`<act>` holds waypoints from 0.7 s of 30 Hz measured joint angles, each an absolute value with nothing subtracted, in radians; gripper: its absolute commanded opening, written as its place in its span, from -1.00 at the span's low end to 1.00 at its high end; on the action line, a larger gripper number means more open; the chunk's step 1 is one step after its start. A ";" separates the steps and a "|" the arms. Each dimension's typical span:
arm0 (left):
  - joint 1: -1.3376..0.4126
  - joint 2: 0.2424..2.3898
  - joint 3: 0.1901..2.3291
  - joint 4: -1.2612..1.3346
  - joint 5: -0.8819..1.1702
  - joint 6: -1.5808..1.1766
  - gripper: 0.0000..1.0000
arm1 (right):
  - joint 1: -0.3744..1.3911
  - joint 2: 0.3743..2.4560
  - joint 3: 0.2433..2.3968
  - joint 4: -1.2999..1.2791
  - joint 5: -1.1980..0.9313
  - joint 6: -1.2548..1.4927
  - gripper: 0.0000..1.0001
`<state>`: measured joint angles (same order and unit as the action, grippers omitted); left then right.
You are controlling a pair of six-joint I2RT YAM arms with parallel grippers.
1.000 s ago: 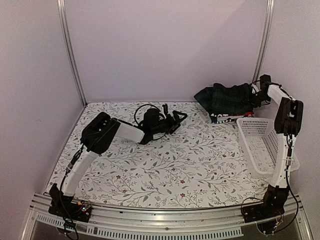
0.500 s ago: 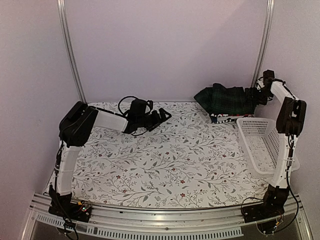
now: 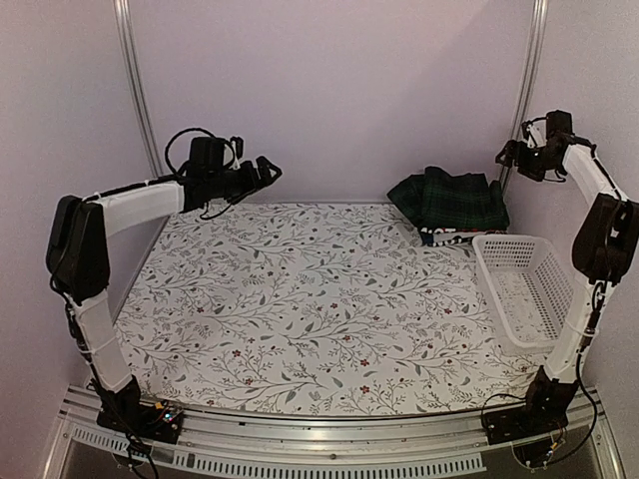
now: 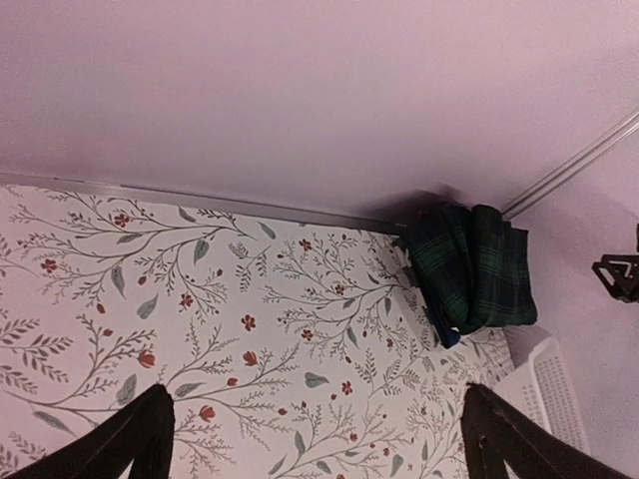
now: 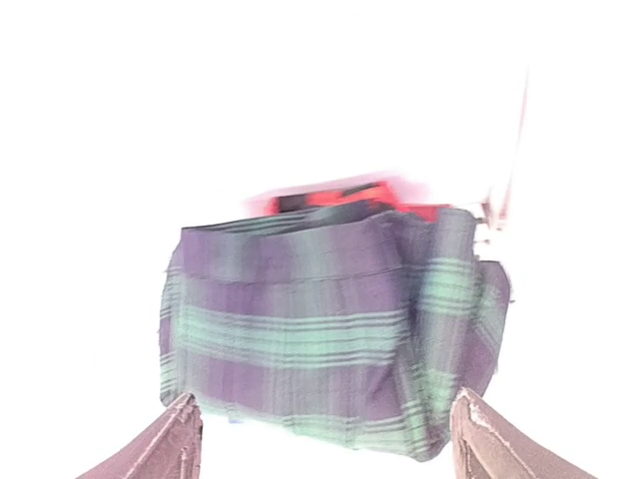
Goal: Fold and stack the mixed laundry pile
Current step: Place the square-folded skirt at the corner of the board, then reset both arms
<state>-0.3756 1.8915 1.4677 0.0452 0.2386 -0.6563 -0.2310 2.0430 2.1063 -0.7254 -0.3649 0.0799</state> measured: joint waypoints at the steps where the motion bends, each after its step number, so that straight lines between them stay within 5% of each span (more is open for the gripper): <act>1: -0.368 1.887 1.514 -0.018 0.220 -0.619 0.99 | -0.231 2.020 2.079 -0.717 -0.393 0.084 0.78; 10: -0.379 1.789 1.777 -0.473 0.071 -0.379 0.99 | -0.130 1.736 1.702 -0.606 -0.535 0.121 0.98; 21: -0.379 1.405 1.261 -0.539 0.019 -0.353 0.99 | 0.186 1.311 1.041 -0.377 -0.534 0.204 0.98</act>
